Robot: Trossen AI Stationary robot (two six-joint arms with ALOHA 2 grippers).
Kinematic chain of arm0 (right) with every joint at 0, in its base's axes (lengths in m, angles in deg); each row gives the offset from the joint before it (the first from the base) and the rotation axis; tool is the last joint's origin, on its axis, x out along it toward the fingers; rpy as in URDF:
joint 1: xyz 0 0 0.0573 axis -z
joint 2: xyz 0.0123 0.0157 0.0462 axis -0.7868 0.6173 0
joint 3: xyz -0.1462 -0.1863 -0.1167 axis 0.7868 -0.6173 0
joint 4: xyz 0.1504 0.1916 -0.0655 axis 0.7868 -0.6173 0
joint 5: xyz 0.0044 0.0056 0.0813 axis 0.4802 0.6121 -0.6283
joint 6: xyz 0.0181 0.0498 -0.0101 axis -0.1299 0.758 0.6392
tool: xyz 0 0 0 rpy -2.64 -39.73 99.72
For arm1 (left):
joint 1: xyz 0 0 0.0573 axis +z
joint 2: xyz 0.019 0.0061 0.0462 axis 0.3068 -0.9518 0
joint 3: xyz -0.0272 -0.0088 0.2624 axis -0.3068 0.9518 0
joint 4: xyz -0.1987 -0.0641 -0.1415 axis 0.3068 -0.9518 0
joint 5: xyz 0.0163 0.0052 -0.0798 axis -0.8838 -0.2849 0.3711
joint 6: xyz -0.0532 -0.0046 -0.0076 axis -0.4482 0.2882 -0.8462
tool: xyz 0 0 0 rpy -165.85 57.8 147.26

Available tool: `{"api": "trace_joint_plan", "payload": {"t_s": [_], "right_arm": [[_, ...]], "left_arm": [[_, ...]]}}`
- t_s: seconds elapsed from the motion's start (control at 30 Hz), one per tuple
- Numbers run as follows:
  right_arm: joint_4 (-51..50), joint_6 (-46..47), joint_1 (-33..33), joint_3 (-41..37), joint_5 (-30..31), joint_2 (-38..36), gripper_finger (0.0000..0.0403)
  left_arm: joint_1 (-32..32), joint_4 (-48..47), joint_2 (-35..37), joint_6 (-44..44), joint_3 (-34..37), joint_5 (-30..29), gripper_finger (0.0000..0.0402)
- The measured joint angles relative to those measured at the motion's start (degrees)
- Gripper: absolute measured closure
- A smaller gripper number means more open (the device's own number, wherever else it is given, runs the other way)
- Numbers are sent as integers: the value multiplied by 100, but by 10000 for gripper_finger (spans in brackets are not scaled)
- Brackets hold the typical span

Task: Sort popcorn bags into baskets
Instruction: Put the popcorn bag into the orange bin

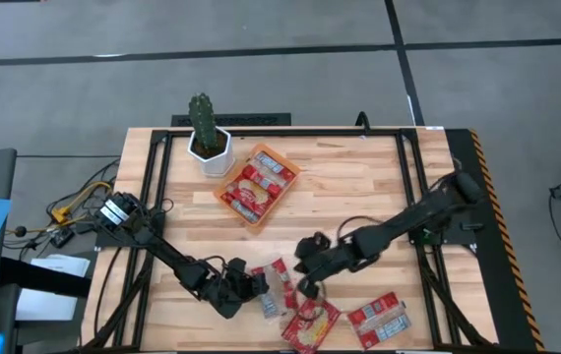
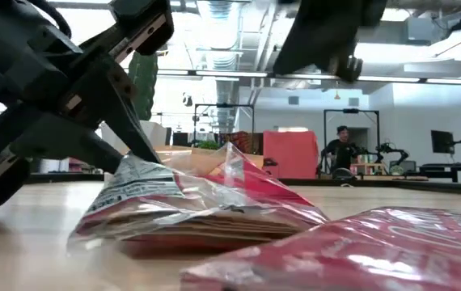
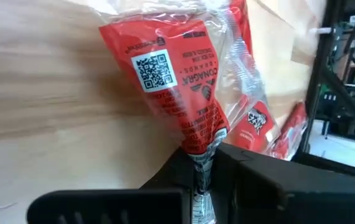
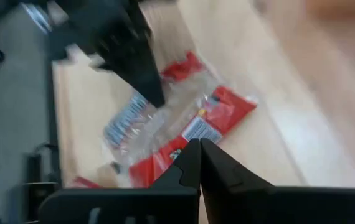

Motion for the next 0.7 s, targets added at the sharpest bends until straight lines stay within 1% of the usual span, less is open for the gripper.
{"api": "trace_joint_plan", "payload": {"t_s": [0.17,0.37,0.53,0.63,0.7], "right_arm": [[-702,5,-181,0,641,-958,384],[-1409,283,-386,0,1454,-1755,372],[-1743,349,-520,-2,1878,-2030,374],[-1760,348,-550,-2,1958,-2038,381],[-1777,350,-553,-4,1962,-2019,384]], "left_arm": [[4,81,251,45,-5,-471,397],[11,48,563,65,-7,-983,397],[114,-231,1007,251,-9,-1617,397],[261,-692,1410,447,-14,-1957,397],[401,-1328,1720,471,-17,-2184,397]]}}
